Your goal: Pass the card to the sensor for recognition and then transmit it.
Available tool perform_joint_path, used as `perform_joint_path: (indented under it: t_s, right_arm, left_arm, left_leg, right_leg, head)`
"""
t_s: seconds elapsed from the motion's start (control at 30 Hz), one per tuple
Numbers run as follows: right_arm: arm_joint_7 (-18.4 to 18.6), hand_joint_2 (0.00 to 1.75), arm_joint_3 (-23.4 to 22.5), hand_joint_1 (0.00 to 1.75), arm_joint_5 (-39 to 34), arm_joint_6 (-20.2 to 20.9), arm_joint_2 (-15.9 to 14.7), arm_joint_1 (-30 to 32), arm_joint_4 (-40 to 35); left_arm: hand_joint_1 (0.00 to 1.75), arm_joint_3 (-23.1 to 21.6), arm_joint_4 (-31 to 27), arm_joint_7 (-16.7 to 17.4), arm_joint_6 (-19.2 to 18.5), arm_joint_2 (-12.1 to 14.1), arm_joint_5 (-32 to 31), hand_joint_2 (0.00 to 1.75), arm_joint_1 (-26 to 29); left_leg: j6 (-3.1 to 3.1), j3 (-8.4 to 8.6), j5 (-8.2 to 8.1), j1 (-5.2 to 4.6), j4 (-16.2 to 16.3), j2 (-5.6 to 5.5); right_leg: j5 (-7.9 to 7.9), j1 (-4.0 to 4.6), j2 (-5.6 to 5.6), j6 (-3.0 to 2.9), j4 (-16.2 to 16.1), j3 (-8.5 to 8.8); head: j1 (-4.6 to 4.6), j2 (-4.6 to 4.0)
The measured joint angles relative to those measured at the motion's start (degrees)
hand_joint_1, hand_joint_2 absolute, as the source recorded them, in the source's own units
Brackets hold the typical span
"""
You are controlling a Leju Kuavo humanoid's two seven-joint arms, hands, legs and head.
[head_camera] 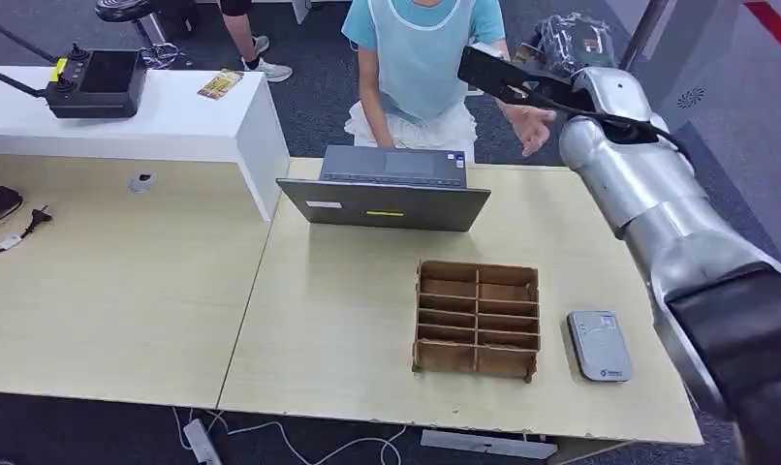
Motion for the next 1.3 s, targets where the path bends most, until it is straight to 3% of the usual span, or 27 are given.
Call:
perform_joint_path:
  t_s: [0.7, 0.77, 0.8, 0.83, 1.3]
  right_arm:
    - [-1.2, 1.75, -2.1, 1.75, 3.1, 0.1, 0.4, 0.0, 0.7]
    - [-1.2, 1.75, -2.2, 1.29, 3.4, 0.1, 0.4, 0.0, 0.7]
    - [-1.2, 1.75, -2.4, 0.47, 3.5, 0.1, 0.5, 0.0, 0.7]
    - [-1.2, 1.75, -2.5, 0.00, 3.6, 0.1, 0.5, 0.0, 0.7]
    - [-1.0, 1.75, -4.4, 0.00, 4.6, 0.0, 0.7, 0.1, 0.6]
  left_arm:
    - [0.00, -0.5, 0.0, -0.4, -0.1, 0.1, 0.2, 0.00, 0.0]
    - [0.00, -0.5, 0.0, -0.5, -0.1, 0.1, 0.3, 0.00, 0.0]
    - [0.00, -0.5, 0.0, -0.5, -0.1, 0.1, 0.3, 0.00, 0.0]
    - [0.00, -0.5, 0.0, -0.5, -0.1, 0.1, 0.4, 0.00, 0.0]
    - [0.00, -0.5, 0.0, -0.5, -0.1, 0.1, 0.4, 0.00, 0.0]
  left_leg:
    - [0.00, 0.00, 0.00, 0.00, 0.0, 0.00]
    - [0.00, 0.00, 0.00, 0.00, 0.0, -0.01]
    - [0.00, 0.00, 0.00, 0.00, 0.0, 0.00]
    - [0.00, 0.00, 0.00, 0.00, 0.0, 0.00]
    - [0.00, 0.00, 0.00, 0.00, 0.0, 0.00]
  right_leg:
    - [0.00, 0.00, 0.00, 0.00, 0.0, 0.00]
    - [0.00, 0.00, -0.01, 0.00, 0.0, 0.00]
    - [0.00, 0.00, 0.00, 0.00, 0.0, 0.00]
    - [0.00, 0.00, 0.00, 0.00, 0.0, 0.00]
    - [0.00, 0.00, 0.00, 0.00, 0.0, 0.00]
  head:
    - [-0.02, 0.00]
    - [0.00, 0.00]
    - [-0.02, 0.00]
    - [0.00, 0.00]
    - [0.00, 0.00]
